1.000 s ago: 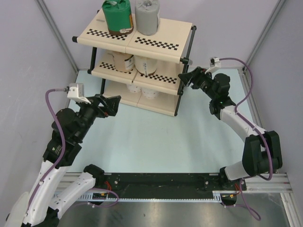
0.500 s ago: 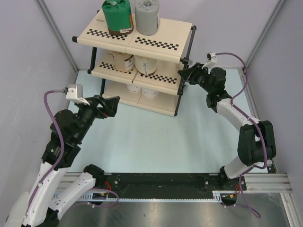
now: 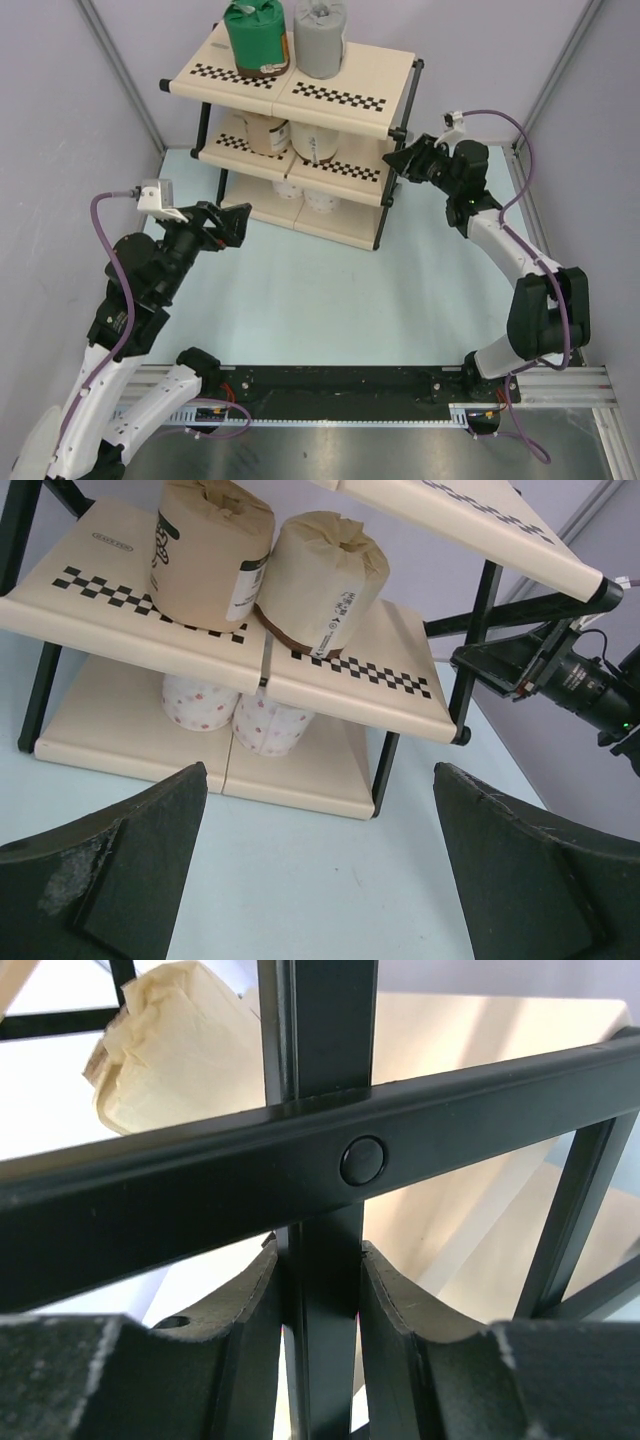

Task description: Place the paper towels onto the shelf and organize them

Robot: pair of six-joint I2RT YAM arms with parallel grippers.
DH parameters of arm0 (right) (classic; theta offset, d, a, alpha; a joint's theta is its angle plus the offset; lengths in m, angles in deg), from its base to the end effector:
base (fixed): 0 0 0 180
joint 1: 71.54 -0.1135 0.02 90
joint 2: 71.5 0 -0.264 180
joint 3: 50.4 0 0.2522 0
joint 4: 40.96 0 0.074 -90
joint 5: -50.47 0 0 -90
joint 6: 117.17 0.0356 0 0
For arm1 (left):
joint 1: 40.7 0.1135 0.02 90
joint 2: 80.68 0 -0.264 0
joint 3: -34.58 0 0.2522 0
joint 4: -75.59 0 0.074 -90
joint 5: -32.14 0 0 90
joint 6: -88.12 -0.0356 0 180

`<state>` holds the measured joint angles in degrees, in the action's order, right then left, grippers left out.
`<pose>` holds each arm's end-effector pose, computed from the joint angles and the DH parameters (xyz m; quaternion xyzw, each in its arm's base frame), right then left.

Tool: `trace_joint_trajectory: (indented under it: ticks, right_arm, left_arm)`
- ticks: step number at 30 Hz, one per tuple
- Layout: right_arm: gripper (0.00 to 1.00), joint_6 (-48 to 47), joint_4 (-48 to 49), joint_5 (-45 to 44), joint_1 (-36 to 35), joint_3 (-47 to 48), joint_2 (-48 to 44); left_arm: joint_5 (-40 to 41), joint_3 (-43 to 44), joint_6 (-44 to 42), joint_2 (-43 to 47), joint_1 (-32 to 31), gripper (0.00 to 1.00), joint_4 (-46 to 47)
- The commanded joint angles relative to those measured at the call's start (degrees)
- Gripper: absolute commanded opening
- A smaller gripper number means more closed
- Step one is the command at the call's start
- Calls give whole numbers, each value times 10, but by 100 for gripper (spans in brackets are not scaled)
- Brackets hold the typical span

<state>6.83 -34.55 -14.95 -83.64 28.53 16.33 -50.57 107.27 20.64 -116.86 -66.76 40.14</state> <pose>0.3542 0.0911 0.3337 -0.0105 0.7209 0.4060 0.5616 0.1088 -0.0482 0.4214 -0.0238 0.7002 -0.2524 0.6674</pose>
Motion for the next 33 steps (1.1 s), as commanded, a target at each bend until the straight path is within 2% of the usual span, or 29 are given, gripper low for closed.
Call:
trace_joint_trajectory:
  ticks: [1, 6, 8, 16, 23, 29, 31, 32, 33]
  right_arm:
    - [0, -15, -87, 35, 32, 20, -91]
    - [0, -41, -202, 36, 45, 19, -176]
    - [0, -61, -285, 32, 48, 19, -221]
    - [0, -116, -491, -58, 52, 10, -346]
    - [0, -120, -564, -136, 55, -41, -439]
    - [0, -74, -603, -175, 57, -82, -488]
    - [7, -60, -600, -186, 57, -109, -505]
    - [19, -54, -599, -191, 57, -115, -520]
    - [25, -46, -601, -197, 56, -125, -525]
  left_arm:
    - [-1, -1, 6, 6, 5, 100, 7]
    - [0, -5, 8, 8, 4, 100, 6]
    - [2, -8, 9, 9, 4, 99, 7]
    - [-5, -21, 16, 14, 4, 99, 8]
    - [-6, -37, 20, 17, 4, 99, 11]
    - [-8, -43, 20, 15, 4, 99, 11]
    - [-9, -49, 20, 16, 4, 99, 15]
    - [-12, -51, 23, 15, 4, 99, 17]
    - [-15, -56, 23, 15, 4, 99, 20]
